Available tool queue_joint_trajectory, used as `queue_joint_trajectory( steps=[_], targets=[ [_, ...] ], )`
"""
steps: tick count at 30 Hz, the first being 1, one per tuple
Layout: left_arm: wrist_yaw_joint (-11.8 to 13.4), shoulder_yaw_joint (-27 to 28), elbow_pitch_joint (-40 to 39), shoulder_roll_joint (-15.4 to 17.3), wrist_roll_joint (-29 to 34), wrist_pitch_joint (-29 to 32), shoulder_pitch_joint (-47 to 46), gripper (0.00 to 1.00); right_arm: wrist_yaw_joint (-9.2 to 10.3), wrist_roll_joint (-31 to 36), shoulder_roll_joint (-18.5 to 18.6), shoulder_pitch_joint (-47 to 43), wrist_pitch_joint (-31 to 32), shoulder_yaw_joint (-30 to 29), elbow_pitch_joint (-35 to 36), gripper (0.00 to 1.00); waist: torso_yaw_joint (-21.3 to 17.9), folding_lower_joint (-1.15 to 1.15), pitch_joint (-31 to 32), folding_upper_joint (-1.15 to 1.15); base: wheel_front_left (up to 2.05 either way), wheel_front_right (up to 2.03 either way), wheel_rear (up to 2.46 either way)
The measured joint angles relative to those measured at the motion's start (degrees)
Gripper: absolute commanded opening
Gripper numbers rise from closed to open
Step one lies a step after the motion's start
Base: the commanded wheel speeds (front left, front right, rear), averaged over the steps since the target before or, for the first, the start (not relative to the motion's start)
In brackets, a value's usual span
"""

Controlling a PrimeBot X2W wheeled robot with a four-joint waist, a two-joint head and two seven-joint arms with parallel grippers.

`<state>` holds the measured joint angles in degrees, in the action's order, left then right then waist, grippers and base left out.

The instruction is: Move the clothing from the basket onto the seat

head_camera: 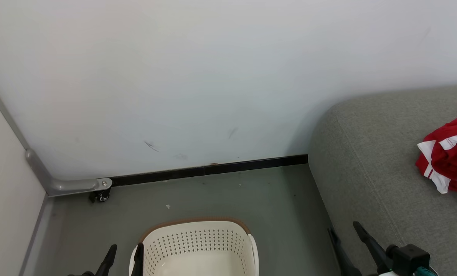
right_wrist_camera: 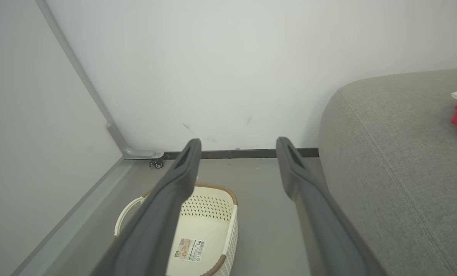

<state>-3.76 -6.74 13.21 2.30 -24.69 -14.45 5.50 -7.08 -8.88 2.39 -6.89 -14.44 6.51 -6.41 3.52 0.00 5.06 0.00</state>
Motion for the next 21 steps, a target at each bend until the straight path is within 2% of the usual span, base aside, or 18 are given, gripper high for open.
queue_joint_trajectory(
  steps=[21],
  targets=[
    [-0.5,0.0,1.1,0.0,-1.8,0.0,0.0,1.00,0.00,-0.2,0.0,0.0,0.0,0.3,0.2,1.00,0.1,0.00,0.1,0.00,0.00,0.00,0.00]
  ],
)
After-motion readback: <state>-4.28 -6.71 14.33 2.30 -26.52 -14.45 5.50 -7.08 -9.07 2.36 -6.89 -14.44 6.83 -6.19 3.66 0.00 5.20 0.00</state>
